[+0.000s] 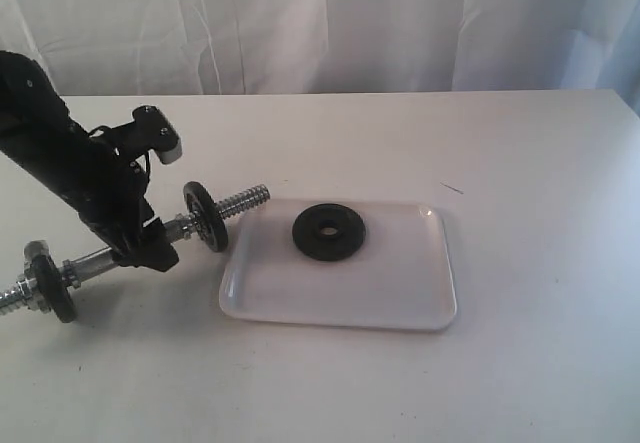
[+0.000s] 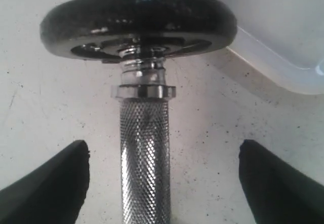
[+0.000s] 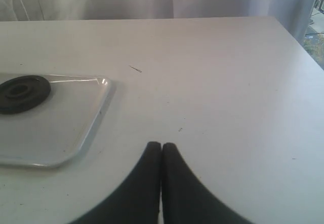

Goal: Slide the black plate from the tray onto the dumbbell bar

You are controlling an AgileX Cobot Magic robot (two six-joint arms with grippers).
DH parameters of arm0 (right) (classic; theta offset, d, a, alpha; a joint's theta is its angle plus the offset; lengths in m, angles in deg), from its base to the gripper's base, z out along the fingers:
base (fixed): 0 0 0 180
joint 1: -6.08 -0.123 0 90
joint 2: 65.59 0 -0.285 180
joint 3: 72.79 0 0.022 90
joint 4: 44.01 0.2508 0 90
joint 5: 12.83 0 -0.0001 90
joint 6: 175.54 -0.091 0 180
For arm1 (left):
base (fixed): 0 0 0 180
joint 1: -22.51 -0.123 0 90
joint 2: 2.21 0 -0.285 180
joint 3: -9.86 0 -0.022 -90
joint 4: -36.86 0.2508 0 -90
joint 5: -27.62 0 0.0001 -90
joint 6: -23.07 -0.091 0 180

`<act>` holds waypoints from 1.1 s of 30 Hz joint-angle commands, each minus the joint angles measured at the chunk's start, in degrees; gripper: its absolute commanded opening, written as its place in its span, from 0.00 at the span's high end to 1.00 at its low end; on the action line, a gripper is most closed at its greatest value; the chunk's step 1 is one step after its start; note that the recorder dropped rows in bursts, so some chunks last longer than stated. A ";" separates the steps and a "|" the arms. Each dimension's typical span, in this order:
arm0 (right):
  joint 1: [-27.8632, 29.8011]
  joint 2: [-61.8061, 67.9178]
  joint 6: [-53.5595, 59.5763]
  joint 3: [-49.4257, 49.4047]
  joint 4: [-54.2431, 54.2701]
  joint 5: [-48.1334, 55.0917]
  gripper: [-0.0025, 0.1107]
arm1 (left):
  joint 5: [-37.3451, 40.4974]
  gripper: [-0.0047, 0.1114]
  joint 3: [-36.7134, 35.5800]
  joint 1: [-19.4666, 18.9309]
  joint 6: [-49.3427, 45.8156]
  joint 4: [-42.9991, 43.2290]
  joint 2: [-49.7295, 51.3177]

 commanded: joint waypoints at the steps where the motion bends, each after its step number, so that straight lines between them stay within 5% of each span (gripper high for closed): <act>1: 0.11 -0.30 -0.15 -0.30 -0.19 -0.61 0.98 | 0.18 0.25 0.24 0.25 -0.28 3.35 1.80; 13: 0.11 -0.30 -0.15 -0.30 -0.19 -0.61 0.98 | -2.86 0.29 0.24 0.25 -0.28 4.13 5.67; 25: 0.11 -0.30 -0.15 -0.30 -0.19 -0.61 0.98 | -2.38 0.93 0.24 0.25 -0.28 4.21 5.97; 33: 0.11 -0.30 -0.15 -0.30 -0.19 -0.61 0.98 | -4.44 0.96 0.24 0.25 -0.13 1.46 5.18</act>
